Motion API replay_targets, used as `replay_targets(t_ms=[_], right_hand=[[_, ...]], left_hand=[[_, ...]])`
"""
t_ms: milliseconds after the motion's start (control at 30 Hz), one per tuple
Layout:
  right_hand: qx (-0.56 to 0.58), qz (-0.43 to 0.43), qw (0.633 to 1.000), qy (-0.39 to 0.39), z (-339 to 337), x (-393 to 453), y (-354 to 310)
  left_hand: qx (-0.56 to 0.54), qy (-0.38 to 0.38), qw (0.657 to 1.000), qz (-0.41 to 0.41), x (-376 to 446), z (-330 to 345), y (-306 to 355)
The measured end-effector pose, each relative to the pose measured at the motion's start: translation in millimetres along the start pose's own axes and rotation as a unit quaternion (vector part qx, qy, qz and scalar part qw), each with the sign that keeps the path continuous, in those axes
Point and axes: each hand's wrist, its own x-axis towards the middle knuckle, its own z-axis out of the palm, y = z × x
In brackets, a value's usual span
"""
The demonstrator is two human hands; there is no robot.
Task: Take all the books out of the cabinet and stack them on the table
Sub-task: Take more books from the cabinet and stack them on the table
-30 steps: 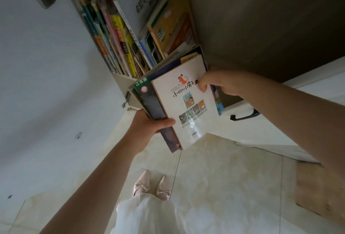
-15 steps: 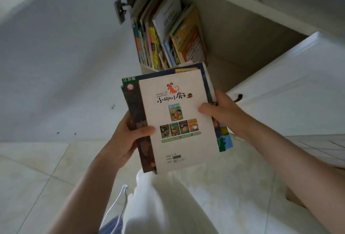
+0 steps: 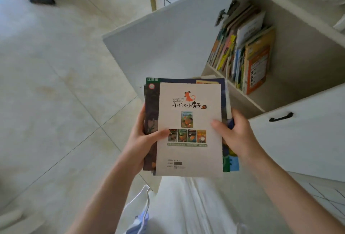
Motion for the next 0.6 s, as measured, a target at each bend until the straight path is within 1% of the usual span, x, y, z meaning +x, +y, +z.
replay_targets(t_ms=[200,233,300,433,500,600], right_hand=[[-0.027,-0.026,0.996,-0.082,62,-53,-4],[-0.046,-0.029,0.992,-0.113,80,-67,-4],[-0.059,-0.029,0.988,-0.142,98,-82,-7],[-0.11,-0.062,0.962,-0.243,164,-133,-16],[-0.133,-0.067,0.948,-0.28,193,-151,-18],[-0.175,-0.081,0.921,-0.339,244,-177,-17]], left_hand=[[-0.043,0.082,0.996,0.01,-83,-56,-26],[-0.061,0.111,0.992,0.014,-110,-70,-33],[-0.079,0.144,0.986,0.021,-137,-83,-43],[-0.135,0.246,0.958,0.051,-222,-130,-74],[-0.161,0.284,0.943,0.066,-253,-148,-88],[-0.211,0.344,0.91,0.095,-299,-174,-109]])
